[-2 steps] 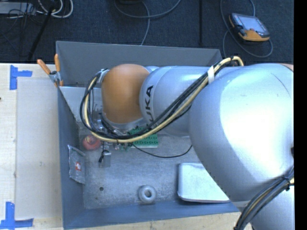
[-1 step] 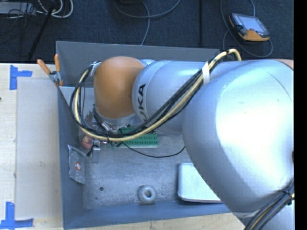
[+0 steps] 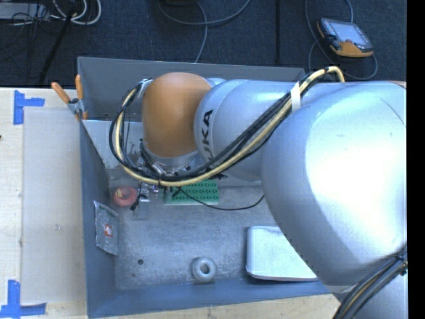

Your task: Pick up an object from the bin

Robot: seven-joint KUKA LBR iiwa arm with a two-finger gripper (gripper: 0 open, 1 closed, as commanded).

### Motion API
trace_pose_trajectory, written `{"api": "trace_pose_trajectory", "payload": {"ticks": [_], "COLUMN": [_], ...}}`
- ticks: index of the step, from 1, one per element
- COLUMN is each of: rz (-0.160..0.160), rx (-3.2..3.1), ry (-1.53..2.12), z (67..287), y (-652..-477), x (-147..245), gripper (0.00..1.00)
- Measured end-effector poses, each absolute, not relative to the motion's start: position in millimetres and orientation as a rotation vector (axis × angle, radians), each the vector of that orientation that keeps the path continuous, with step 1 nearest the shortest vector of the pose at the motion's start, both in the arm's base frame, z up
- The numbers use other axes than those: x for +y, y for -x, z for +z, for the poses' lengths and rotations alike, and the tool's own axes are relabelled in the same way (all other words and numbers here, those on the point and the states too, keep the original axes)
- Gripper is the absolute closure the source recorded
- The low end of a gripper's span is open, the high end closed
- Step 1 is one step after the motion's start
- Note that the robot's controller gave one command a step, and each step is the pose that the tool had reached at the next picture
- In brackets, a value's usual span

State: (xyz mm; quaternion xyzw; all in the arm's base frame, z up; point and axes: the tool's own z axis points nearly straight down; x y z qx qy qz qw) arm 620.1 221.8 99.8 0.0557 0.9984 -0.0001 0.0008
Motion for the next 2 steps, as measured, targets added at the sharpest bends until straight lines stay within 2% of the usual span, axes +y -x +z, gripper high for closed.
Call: {"api": "trace_pose_trajectory", "payload": {"ticks": [1, 2], "rz": [-0.002, -0.002], "rx": [3.074, 3.073], "ry": [-0.656, -0.655], "z": [68.4, 68.1], "y": [-621.0, -621.0], "x": [244.1, 244.1], "gripper": [0.0, 0.0]}}
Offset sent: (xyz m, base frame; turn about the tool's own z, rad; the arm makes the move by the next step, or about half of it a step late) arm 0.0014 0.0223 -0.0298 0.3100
